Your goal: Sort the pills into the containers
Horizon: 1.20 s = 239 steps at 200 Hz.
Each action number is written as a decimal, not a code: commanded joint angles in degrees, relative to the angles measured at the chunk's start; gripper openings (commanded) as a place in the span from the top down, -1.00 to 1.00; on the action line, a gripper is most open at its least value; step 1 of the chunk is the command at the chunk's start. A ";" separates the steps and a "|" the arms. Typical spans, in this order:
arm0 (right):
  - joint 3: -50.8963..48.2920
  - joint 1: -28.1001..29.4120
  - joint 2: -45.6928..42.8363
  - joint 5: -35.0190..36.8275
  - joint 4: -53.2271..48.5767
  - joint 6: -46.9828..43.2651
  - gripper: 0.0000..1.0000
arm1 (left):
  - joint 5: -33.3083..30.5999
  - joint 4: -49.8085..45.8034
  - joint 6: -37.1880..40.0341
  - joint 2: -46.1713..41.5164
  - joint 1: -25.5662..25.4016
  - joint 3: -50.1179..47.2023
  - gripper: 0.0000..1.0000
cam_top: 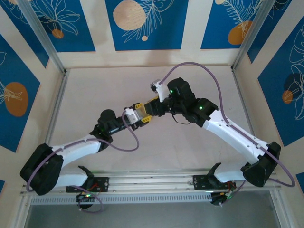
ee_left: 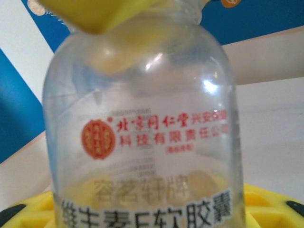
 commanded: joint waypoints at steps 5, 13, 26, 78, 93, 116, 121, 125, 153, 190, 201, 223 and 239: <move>0.14 1.69 3.87 15.68 -8.66 16.80 1.00 | 2.07 19.19 3.41 -0.78 -1.42 1.21 1.00; 1.07 2.40 4.17 17.75 -9.13 18.62 0.94 | 1.99 19.02 3.71 -0.42 -1.47 1.25 1.00; 2.26 2.92 4.65 19.66 -9.21 21.04 0.79 | 1.93 18.75 4.21 0.24 -1.59 1.14 1.00; 4.20 2.58 5.11 22.68 -6.10 25.72 0.52 | 1.13 19.66 5.61 2.28 -2.00 -1.08 1.00; 5.45 2.32 5.63 23.15 -6.17 26.07 0.43 | 1.03 20.12 5.70 2.75 -2.05 -1.89 1.00; 6.93 1.96 6.52 23.10 -6.35 26.43 0.23 | 1.09 21.46 5.69 3.08 -2.12 -2.96 1.00; 7.37 1.87 6.75 23.00 -6.50 26.44 0.18 | 1.14 21.47 5.68 3.17 -2.08 -3.04 1.00; 7.73 1.87 7.02 22.91 -6.66 26.40 0.15 | 1.20 21.47 5.77 3.26 -2.14 -3.13 1.00; 9.70 1.96 8.12 22.38 -7.67 26.13 0.01 | 1.03 21.45 5.96 3.91 -2.13 -3.56 1.00; 10.34 1.96 8.00 21.98 -7.59 25.83 -0.14 | 0.78 24.99 4.05 6.02 -2.14 -4.55 1.00; 10.65 1.96 7.66 22.35 -7.76 25.45 -0.19 | 0.97 26.33 3.17 6.87 -2.09 -4.90 1.00; 10.84 1.92 6.61 23.31 -7.85 24.49 -0.28 | 1.54 29.08 1.22 8.28 -2.14 -5.41 1.00; 10.89 1.40 5.57 23.25 -7.67 22.77 -0.30 | 1.90 30.89 0.00 9.30 -2.07 -5.61 1.00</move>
